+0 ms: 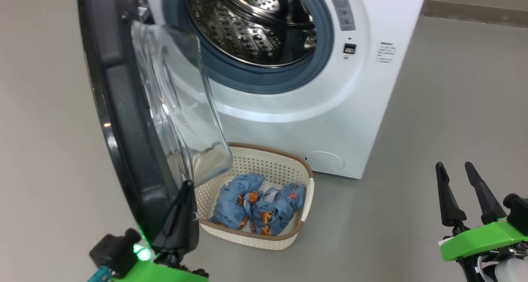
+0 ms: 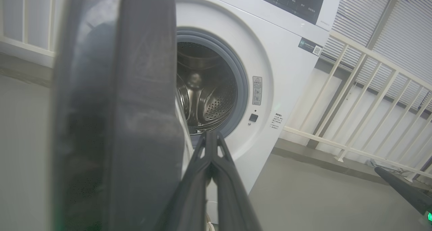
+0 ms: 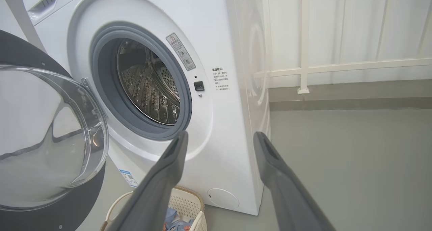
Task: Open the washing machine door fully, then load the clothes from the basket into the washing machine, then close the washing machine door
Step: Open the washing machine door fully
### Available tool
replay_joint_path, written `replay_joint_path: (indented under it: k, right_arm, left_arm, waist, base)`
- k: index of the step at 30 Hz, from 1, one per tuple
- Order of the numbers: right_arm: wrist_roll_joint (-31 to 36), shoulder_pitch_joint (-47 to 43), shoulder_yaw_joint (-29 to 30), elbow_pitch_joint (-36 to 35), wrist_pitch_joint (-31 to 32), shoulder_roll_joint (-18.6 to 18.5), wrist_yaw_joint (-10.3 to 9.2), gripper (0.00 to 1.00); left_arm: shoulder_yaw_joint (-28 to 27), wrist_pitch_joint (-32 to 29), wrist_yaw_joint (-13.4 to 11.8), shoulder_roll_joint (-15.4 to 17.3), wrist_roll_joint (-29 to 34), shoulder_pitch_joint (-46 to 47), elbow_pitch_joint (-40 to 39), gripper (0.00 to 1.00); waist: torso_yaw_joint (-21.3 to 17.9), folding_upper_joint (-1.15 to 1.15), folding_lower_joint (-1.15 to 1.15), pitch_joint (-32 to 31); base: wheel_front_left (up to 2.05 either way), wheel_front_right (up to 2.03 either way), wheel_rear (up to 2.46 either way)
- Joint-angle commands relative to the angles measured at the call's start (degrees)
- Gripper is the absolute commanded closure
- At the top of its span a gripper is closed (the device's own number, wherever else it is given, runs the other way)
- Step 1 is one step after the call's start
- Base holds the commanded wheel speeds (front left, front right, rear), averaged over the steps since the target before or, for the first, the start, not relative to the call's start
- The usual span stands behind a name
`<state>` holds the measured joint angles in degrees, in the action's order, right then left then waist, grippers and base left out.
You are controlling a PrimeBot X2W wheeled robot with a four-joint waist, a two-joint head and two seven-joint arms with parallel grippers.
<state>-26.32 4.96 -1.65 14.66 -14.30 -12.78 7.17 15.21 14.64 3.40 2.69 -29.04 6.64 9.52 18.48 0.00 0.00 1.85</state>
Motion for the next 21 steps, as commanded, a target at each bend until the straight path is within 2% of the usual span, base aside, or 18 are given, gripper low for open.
replay_joint_path:
  k: [1, 15, 21]
  right_arm:
    - [1.0, -0.4, -0.8, -1.5, -0.7, -0.7, 0.32, 0.00]
    - [0.8, -0.6, -1.0, -1.4, -0.7, -0.1, 0.32, 0.00]
    - [0.8, -0.7, -1.0, -1.4, -0.7, 0.1, 0.32, 0.00]
  left_arm:
    - [-3.0, 0.2, -1.1, 1.7, 0.6, -0.2, -2.5, 1.00]
    - [-6.7, -3.2, -5.9, 4.4, -0.1, -2.6, -8.7, 1.00]
    - [-8.6, -4.5, -6.6, 6.0, -1.1, -2.5, -8.2, 1.00]
  waist:
    - [1.4, 0.00, 0.00, -0.3]
    - [4.1, 0.00, 0.00, -0.7]
    - [4.1, 0.00, 0.00, -1.0]
  base:
    - [0.00, 0.00, 0.00]
    - [0.00, 0.00, 0.00]
    - [0.00, 0.00, 0.00]
